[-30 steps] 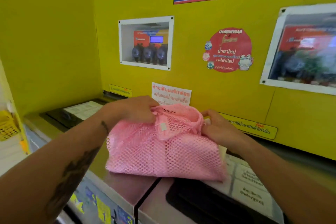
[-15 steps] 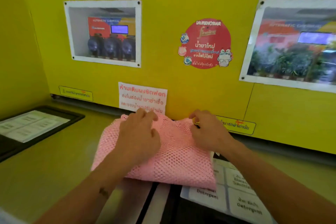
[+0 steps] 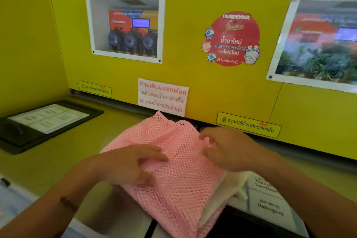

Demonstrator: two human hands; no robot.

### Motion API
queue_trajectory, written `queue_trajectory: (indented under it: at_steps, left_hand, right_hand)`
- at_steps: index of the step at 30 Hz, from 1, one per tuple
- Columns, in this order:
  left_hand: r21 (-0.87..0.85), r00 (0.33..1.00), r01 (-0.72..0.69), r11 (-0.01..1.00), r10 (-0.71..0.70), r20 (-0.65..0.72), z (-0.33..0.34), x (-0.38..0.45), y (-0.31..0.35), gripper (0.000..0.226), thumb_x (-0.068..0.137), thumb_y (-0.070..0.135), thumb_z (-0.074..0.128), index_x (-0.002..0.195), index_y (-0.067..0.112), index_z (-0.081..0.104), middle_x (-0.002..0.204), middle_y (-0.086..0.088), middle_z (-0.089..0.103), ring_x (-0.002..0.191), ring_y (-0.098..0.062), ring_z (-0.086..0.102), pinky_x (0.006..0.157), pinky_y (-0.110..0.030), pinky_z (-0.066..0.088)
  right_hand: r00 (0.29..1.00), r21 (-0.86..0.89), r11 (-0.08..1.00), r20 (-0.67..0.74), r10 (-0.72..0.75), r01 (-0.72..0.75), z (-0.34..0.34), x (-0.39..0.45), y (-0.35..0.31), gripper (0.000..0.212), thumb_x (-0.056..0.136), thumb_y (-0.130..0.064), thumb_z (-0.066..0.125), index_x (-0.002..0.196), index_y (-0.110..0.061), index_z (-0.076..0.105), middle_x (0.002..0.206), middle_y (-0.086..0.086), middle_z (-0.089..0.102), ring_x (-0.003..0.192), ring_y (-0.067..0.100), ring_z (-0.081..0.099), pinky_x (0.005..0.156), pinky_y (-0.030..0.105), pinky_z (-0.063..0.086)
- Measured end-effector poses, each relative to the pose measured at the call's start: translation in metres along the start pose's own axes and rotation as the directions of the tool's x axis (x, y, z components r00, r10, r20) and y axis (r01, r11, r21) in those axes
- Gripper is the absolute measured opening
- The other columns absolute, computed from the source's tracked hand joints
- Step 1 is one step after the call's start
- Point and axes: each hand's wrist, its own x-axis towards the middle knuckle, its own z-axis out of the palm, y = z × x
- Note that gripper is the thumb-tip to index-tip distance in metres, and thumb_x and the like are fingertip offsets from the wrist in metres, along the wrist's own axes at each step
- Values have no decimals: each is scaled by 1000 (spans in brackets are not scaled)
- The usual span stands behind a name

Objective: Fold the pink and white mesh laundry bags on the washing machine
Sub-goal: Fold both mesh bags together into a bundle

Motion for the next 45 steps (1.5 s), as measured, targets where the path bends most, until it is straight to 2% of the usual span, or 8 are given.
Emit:
queue_trajectory:
  at_steps: [3,8,12,18,24,32,38,45]
  left_hand:
    - [-151,959,-45,987,0,-284,3,-10,8,43,84,53,64,127,49,56,143,29,40,133,2,34,112,-29,25]
    - [-230,697,9,973,-171,-696,23,-27,22,21,91,27,65,111,34,65,122,15,57,116,-7,49,97,-30,37]
    - [-296,637,307,904,-426,-642,46,-51,25,36,88,43,59,123,35,55,126,-6,50,117,-26,51,97,-42,43]
    - [-301,659,527,795,-606,-446,65,-78,34,69,91,66,35,151,31,30,151,-17,39,137,-35,40,110,-45,34]
    - [-368,551,633,681,-730,-403,67,-70,59,79,84,65,37,152,26,27,155,-18,33,137,-41,36,111,-48,33]
    - [-688,383,61,723,-653,-653,108,-96,118,61,87,-3,58,136,32,50,94,17,49,65,-8,53,48,-15,49]
    - [-912,455,-364,191,-818,-353,134,-146,124,65,82,-17,52,125,31,63,128,-13,54,101,-40,61,82,-50,55]
    - [-838,445,-533,121,-802,-399,158,-224,111,59,80,-18,52,115,26,72,136,-17,56,112,-42,60,81,-47,56]
  right_hand:
    - [994,46,998,-103,-27,32,12,34,13,44,85,-49,50,127,-36,56,125,-5,58,117,20,53,97,43,46]
    - [995,407,910,86,48,-79,33,58,7,72,96,-39,50,157,-27,15,156,0,38,136,23,44,103,34,38]
    - [995,287,955,86,46,-69,41,45,1,94,87,-29,62,157,-35,0,150,6,46,127,25,51,103,39,44]
    - [979,376,925,203,-24,-55,20,-11,6,114,81,-20,76,155,-37,-8,89,-11,61,79,7,65,67,28,49]
    - [991,580,808,128,40,-107,26,-8,-7,94,80,-31,65,153,-42,6,153,11,32,113,24,56,76,35,52]
    - [975,863,502,155,-162,-53,37,-32,-9,77,89,-5,64,150,-37,28,117,-5,50,78,2,55,46,16,45]
    - [932,785,608,122,-341,120,32,-62,-28,67,83,-1,66,132,-45,54,152,2,38,93,6,53,63,23,41]
    - [880,814,524,34,-473,250,39,-100,-91,65,82,2,62,130,-41,61,143,-5,39,92,1,47,65,15,35]
